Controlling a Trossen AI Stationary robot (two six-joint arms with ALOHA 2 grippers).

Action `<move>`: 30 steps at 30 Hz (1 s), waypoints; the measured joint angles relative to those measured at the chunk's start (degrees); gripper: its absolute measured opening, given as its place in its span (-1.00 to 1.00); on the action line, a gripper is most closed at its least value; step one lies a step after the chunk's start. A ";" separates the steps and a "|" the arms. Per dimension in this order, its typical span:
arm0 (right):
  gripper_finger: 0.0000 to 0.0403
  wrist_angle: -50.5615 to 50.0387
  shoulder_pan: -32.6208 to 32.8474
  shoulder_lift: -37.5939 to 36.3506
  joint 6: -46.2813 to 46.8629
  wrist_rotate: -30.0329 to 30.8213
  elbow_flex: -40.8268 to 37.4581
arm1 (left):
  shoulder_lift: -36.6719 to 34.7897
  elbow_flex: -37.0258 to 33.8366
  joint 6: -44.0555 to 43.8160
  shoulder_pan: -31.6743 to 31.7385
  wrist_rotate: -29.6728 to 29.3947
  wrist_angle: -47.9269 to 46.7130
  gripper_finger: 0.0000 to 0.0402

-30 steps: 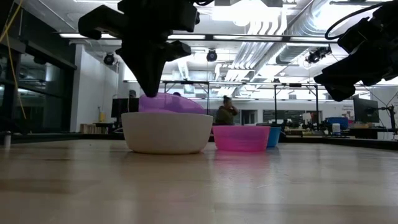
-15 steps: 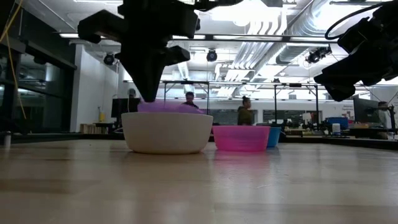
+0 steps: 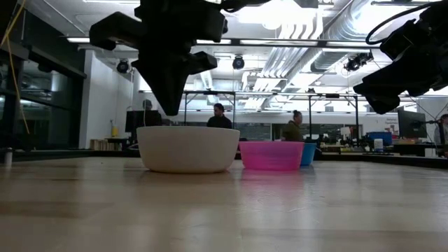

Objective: Nest bowls inside each other
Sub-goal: Stack the blue bowl on top of the purple bowl

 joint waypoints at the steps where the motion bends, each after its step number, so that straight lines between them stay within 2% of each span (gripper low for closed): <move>1: -0.46 0.01 0.01 0.00 0.02 0.02 -0.01 | 0.00 0.24 0.29 0.05 -0.14 -0.21 -0.90; 10: -0.46 0.00 0.01 0.00 0.01 0.02 -0.02 | -0.07 1.16 0.49 3.82 -3.21 -0.52 -0.90; 18: -0.46 -0.07 0.01 0.02 0.01 0.04 -0.02 | -4.49 0.08 -3.29 7.94 -3.63 -1.75 -0.90; 23: -0.46 0.03 0.00 0.04 0.01 0.04 -0.01 | -8.58 -3.59 -4.57 7.93 -3.14 0.39 -0.90; 30: -0.46 0.01 0.02 0.11 0.02 0.04 -0.02 | -17.03 -14.41 -6.50 7.89 -2.02 9.23 -0.90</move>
